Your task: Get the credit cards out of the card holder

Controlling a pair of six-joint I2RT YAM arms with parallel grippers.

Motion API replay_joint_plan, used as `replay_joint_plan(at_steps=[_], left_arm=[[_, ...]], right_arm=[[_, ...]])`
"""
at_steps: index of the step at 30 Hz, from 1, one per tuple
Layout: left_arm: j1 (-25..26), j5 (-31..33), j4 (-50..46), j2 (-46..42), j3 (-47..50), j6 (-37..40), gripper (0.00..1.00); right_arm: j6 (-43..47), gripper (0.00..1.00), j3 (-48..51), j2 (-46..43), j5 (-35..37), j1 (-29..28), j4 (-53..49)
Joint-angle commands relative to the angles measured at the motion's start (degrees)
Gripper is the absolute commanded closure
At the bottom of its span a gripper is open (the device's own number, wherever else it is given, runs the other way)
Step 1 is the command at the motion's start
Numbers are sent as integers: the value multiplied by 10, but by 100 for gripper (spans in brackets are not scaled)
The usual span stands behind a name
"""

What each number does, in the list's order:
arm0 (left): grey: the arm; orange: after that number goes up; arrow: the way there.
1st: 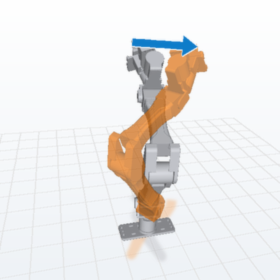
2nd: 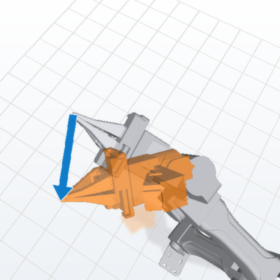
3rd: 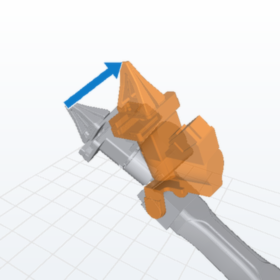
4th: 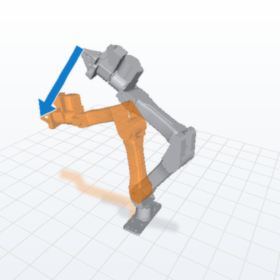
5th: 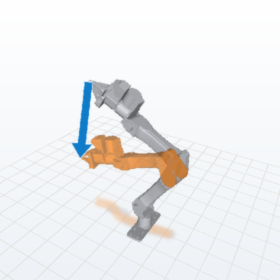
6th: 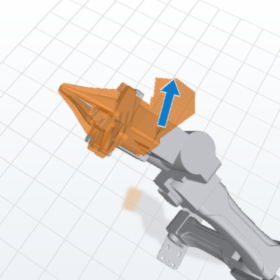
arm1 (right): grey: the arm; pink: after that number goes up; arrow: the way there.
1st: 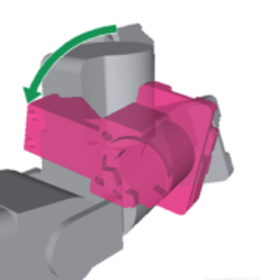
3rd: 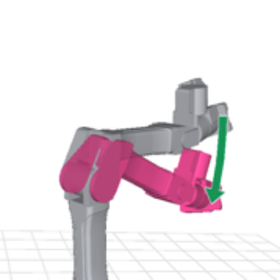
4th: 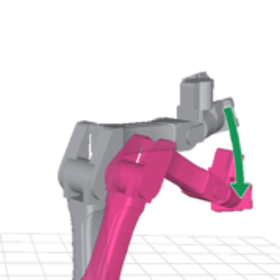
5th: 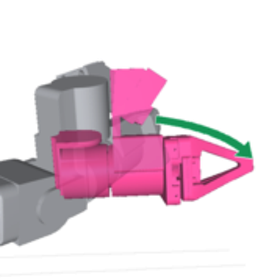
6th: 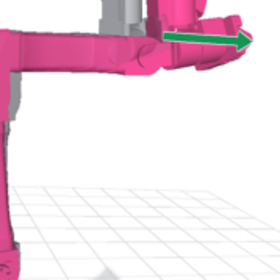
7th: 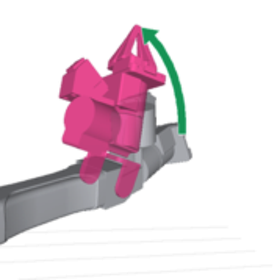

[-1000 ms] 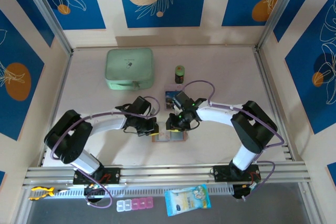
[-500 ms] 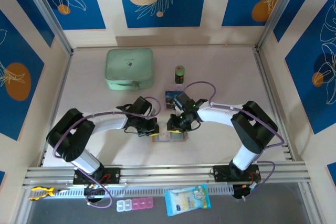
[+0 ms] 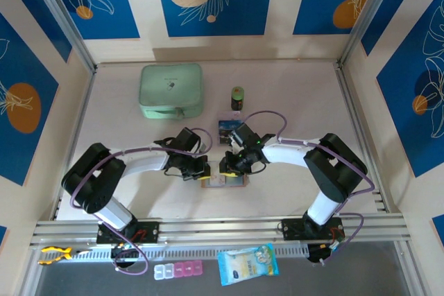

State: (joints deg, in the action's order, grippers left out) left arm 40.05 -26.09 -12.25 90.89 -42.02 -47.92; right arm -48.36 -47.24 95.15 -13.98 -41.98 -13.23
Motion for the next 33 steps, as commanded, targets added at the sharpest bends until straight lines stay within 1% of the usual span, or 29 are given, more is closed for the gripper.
replay_joint_plan(at_steps=[1, 6, 10, 17, 26, 33], left_arm=[[4, 15, -25, 21, 1, -2, 100], [4, 16, -24, 23, -1, -3, 100], [4, 16, -25, 24, -2, -2, 100], [4, 19, -32, 25, -6, 0, 100], [4, 20, -34, 23, -8, 2, 100], [3, 19, -36, 19, -6, 2, 100]], right_arm=[[-16, 74, 11, 4, -34, 5, 27], [-20, 77, 15, -4, -40, 8, 34], [-22, 83, 22, -8, -43, 12, 40], [-21, 89, 26, -8, -43, 16, 42], [-13, 91, 35, -25, -36, 24, 27], [8, 91, 44, -54, -24, 40, -12]])
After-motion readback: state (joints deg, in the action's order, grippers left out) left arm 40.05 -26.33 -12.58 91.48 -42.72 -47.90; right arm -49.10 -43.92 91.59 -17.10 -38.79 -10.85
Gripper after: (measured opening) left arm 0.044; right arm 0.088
